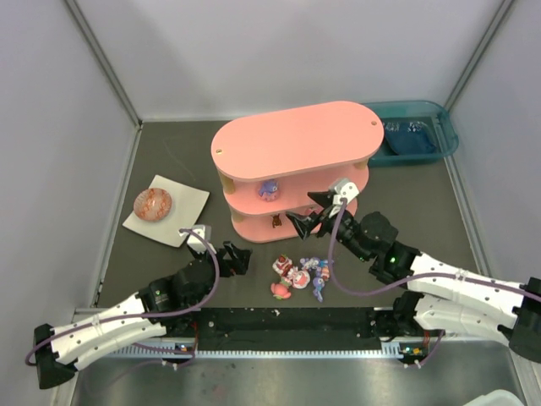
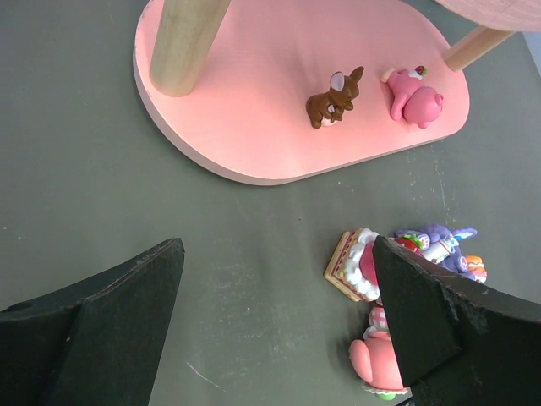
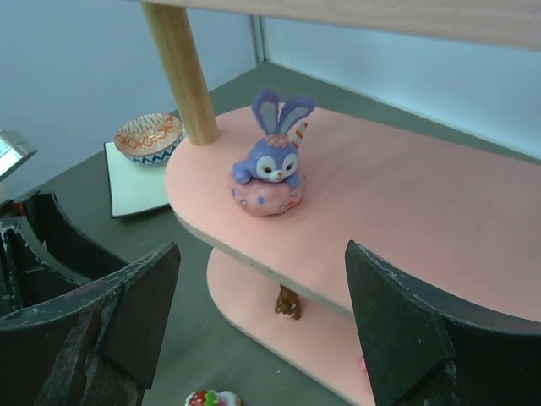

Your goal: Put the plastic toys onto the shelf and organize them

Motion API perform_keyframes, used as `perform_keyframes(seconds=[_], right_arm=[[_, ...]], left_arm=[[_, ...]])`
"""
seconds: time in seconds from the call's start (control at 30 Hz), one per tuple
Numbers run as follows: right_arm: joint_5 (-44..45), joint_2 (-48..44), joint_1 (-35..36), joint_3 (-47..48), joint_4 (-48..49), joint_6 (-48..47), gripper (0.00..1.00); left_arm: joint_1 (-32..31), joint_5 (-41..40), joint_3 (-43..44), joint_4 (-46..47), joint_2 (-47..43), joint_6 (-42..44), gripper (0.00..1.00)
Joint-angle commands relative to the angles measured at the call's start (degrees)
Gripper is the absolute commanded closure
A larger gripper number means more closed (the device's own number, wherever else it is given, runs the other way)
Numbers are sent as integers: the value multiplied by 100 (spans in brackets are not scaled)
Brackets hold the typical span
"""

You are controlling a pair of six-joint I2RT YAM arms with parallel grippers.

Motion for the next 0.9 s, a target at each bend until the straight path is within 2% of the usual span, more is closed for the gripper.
perform_keyframes(seconds=[0.0, 0.2, 0.37, 0.63, 0.87], right_arm=[[-1789, -88, -664, 42, 396, -91, 20], [-3005, 430, -1272, 341, 396, -170, 16], [-3137, 782, -1352, 227, 905, -599, 12], [-3243, 1275, -1562, 253, 1634, -513, 11], [-3190, 1740, -1624, 455, 1873, -513, 11]], left_arm=[[-29, -40, 255, 20, -11, 61, 1], [-29, -92, 343, 12, 138, 35, 1], [-29, -101, 404, 20, 217, -44, 1], [-29, -189, 466, 20, 305, -27, 1], [-21, -216, 492, -6, 314, 9, 1]])
